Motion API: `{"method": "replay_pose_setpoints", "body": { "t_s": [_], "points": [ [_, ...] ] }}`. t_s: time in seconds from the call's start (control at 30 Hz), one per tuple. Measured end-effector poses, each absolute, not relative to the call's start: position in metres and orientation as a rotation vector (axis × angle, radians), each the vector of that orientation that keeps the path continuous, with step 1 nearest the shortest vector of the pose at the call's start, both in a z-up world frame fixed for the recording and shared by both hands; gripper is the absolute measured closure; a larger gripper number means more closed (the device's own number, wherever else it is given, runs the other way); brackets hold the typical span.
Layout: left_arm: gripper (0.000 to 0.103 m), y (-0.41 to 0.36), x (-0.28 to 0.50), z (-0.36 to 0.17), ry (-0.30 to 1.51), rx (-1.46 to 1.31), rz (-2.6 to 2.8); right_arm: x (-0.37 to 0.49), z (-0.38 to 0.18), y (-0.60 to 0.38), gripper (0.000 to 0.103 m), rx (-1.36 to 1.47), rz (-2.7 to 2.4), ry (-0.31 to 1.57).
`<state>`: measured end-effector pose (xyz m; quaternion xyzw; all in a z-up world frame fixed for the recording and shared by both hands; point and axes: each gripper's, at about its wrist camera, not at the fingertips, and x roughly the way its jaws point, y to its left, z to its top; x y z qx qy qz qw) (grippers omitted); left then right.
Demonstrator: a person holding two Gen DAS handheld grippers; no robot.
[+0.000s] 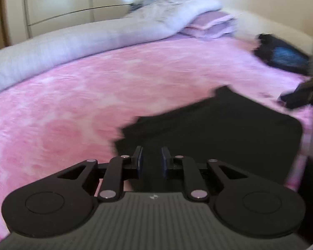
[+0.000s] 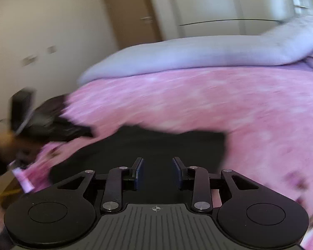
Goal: Fold clothes
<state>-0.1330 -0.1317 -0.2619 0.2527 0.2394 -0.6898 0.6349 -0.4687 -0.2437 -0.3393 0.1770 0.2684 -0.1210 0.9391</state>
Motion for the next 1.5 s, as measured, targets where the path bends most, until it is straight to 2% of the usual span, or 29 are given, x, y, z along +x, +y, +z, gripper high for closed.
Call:
{"method": "replay_pose_setpoints", "body": {
  "t_s": [0.1,0.2,0.53,0.7,0.9,1.0,1.07,1.17,1.3,1.37,1.43,1.5],
  "points": [
    [0.089,-0.128,-0.161,-0.289,0.531,0.714,-1.586,-0.477,-0.374,-0.218,0.069,0.311,-0.232,0.652],
    [0.089,-0.127,-0.17,-0.305,0.498,0.757,-1.573,-0.496,-0.394,-0.22,0.07,0.402,-0.243,0.646],
    [0.089,-0.101,-0.185,-0.27,0.461,0.675,-1.584,-0.538,-0.362,-0.22,0.065,0.415,-0.288,0.567],
    [0.089,-0.095,-0.191,-0.276,0.496,0.668,-1.579,-0.51,-0.389,-0.22,0.065,0.351,-0.269,0.67],
    [0.089,-0.088,-0.198,-0.285,0.54,0.665,-1.569,-0.504,-0.361,-0.202,0.064,0.235,-0.31,0.655],
    [0.088,-0.085,-0.202,-0.289,0.561,0.663,-1.564,-0.496,-0.368,-0.198,0.063,0.243,-0.298,0.651],
    [0.088,-0.08,-0.202,-0.289,0.564,0.657,-1.557,-0.485,-0.388,-0.196,0.063,0.223,-0.292,0.733],
    [0.087,-0.065,-0.196,-0.284,0.541,0.638,-1.541,-0.482,-0.388,-0.187,0.062,0.164,-0.298,0.75],
    [0.082,-0.039,-0.192,-0.275,0.467,0.649,-1.511,-0.492,-0.371,-0.173,0.058,0.091,-0.317,0.728],
    [0.078,-0.029,-0.196,-0.275,0.413,0.704,-1.5,-0.493,-0.371,-0.161,0.05,0.011,-0.322,0.742],
    [0.071,-0.027,-0.196,-0.275,0.418,0.714,-1.502,-0.49,-0.376,-0.147,0.045,-0.081,-0.308,0.764],
    [0.069,-0.025,-0.195,-0.276,0.427,0.719,-1.505,-0.482,-0.385,-0.135,0.044,-0.175,-0.283,0.788]
  ]
}}
